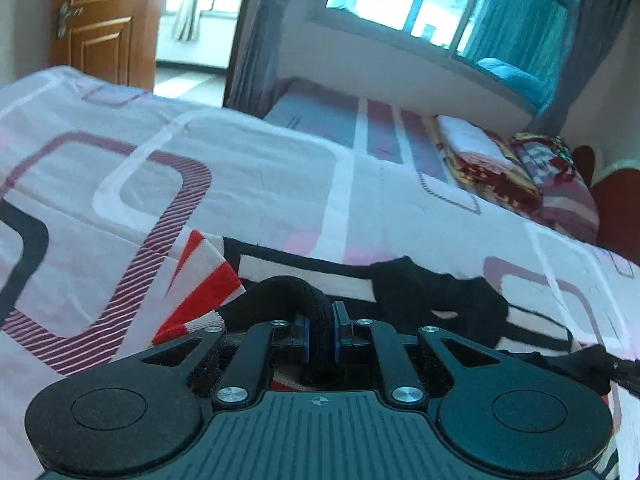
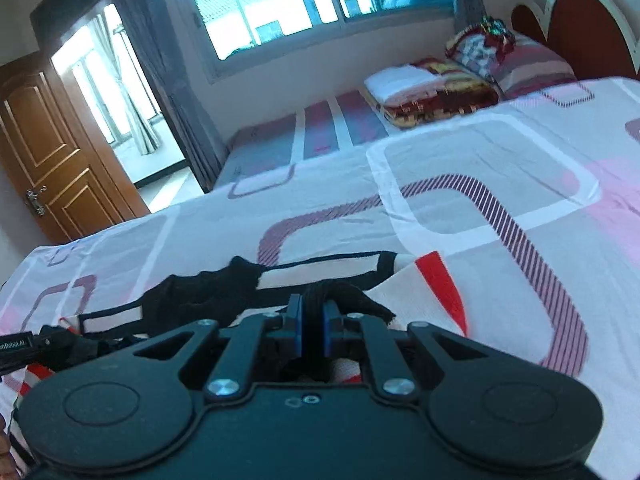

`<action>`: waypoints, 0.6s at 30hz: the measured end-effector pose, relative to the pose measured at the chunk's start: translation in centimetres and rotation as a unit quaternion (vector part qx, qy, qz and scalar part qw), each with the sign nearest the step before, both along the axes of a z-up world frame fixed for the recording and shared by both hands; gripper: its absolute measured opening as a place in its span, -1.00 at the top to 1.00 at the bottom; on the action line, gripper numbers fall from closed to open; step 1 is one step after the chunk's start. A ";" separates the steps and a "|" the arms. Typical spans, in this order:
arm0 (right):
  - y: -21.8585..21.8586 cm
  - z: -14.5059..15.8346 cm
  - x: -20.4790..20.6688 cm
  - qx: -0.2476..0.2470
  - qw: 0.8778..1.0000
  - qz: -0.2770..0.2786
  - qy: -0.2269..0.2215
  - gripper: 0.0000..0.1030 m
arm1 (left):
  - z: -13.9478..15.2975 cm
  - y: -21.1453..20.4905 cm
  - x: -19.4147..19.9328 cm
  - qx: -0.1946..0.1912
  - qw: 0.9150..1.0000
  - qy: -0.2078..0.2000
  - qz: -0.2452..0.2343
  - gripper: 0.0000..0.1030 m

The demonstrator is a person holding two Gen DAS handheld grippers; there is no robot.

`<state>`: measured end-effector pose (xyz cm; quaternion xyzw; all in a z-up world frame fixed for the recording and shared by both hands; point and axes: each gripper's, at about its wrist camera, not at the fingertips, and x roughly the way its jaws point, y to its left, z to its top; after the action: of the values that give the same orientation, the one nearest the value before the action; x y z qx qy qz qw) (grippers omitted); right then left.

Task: Fold small clothes
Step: 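Lift the hem with both tools and fold it over toward the collar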

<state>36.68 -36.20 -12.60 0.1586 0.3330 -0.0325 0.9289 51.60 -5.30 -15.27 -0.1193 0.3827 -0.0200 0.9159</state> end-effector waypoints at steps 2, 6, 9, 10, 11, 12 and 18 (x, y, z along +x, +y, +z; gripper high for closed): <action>-0.3 -0.4 1.0 0.004 1.000 -0.003 0.005 0.80 | -0.4 -0.4 1.1 0.004 1.000 0.012 0.000 0.79; -0.8 -1.1 2.8 0.002 1.000 -0.013 0.020 0.79 | -1.4 -0.3 3.0 -0.010 0.999 0.043 0.006 0.69; -1.3 -2.0 3.5 -0.002 0.999 -0.025 0.035 0.54 | -1.3 0.2 3.2 -0.025 0.999 0.045 0.016 -0.27; -1.4 -2.0 3.4 -0.003 0.999 -0.025 0.031 0.45 | -0.9 0.5 2.9 -0.026 0.999 0.031 0.020 -0.57; -1.5 -1.9 3.4 -0.004 0.999 -0.025 0.028 0.36 | -0.4 0.8 2.5 -0.021 0.999 0.014 0.029 -0.96; -1.8 -1.5 3.4 -0.010 0.999 -0.029 0.023 0.08 | 0.3 1.0 2.0 -0.013 0.999 -0.001 0.037 -1.00; -1.7 0.5 1.5 -0.061 0.997 -0.031 -0.019 0.12 | 1.4 1.6 -0.2 0.016 1.000 -0.007 0.000 -1.00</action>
<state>38.23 -37.91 -12.09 0.1123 0.3074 -0.0788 0.9416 51.45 -3.74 -13.84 -0.1047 0.3764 -0.0143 0.9204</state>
